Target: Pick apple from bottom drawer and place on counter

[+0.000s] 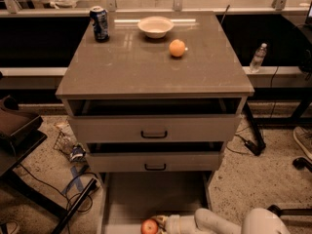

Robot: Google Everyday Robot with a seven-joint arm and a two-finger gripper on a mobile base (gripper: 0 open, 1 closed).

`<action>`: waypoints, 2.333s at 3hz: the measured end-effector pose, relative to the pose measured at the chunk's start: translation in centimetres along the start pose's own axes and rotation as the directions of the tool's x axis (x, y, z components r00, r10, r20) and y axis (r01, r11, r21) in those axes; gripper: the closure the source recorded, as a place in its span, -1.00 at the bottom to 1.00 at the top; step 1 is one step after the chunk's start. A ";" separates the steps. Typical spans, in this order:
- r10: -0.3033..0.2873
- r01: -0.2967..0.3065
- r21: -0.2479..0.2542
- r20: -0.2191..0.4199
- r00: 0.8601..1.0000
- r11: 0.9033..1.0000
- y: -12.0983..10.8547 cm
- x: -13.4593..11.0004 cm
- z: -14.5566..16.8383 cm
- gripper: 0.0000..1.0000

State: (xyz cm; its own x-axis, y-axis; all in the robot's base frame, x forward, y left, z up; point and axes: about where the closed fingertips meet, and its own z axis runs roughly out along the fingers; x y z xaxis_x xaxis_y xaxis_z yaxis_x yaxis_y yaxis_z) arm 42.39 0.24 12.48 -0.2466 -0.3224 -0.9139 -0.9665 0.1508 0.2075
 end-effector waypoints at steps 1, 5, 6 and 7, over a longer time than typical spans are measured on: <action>-0.029 0.031 0.028 -0.066 0.997 0.999 0.7 -2.1 -0.7 1.00; 0.156 -0.120 0.186 -0.193 0.969 0.975 0.5 -23.5 -18.1 1.00; 0.199 -0.176 0.167 -0.129 0.972 0.970 1.5 -28.4 -23.2 1.00; 0.218 -0.205 0.169 -0.067 0.974 0.964 3.6 -32.8 -27.8 1.00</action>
Offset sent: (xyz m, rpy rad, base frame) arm 0.0158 -0.0135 0.2142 -0.3770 -0.1739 -0.0561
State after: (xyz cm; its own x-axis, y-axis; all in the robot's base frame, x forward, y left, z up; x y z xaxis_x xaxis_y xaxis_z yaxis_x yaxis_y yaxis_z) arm 45.06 -14.64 52.92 -0.4559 -0.3436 -0.8210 -0.8694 0.3694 0.3281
